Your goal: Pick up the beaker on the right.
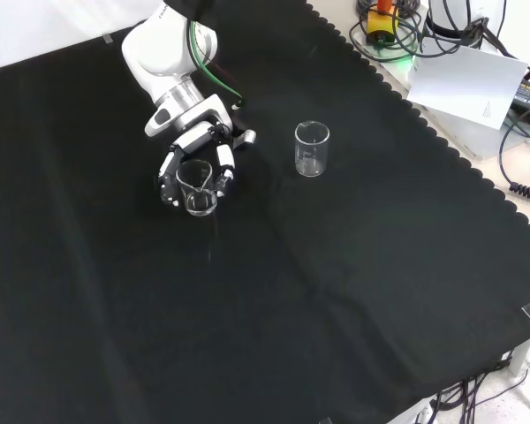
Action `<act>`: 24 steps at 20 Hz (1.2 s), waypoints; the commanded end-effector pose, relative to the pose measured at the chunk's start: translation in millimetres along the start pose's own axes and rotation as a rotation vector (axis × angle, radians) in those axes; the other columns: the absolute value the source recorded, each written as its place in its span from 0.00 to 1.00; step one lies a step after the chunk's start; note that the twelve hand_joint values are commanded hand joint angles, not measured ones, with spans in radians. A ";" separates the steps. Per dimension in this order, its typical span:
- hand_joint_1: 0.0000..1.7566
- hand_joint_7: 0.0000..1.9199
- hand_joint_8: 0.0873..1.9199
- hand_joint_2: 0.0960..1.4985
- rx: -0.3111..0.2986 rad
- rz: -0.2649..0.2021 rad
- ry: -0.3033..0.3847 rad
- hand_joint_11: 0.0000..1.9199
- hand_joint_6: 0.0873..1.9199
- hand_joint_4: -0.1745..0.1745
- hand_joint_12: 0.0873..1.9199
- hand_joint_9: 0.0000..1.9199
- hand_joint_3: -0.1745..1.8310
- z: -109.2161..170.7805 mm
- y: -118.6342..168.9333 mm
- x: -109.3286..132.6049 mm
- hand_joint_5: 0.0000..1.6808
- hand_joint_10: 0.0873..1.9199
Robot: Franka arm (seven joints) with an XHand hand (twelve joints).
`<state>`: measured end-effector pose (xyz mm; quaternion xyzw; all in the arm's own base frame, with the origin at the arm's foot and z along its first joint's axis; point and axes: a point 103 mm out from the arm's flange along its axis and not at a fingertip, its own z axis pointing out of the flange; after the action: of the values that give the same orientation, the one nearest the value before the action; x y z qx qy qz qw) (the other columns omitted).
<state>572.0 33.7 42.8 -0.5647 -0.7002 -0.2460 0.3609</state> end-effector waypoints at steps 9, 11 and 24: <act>0.67 0.36 0.33 0.45 -0.125 0.033 0.042 0.42 0.45 0.18 0.53 0.51 0.40 4.4 -2.5 1.9 0.49 0.17; 0.69 0.52 0.32 0.54 -0.187 0.036 -0.010 0.57 0.40 0.05 0.45 0.64 0.27 -4.1 -6.2 5.2 0.62 0.13; 0.68 0.94 0.00 0.52 -0.187 -0.152 -0.316 0.78 0.03 0.41 0.28 0.97 0.21 -113.6 -22.2 77.7 0.88 0.00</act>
<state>578.6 18.0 118.1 -0.5905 -0.7128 -0.2919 0.2411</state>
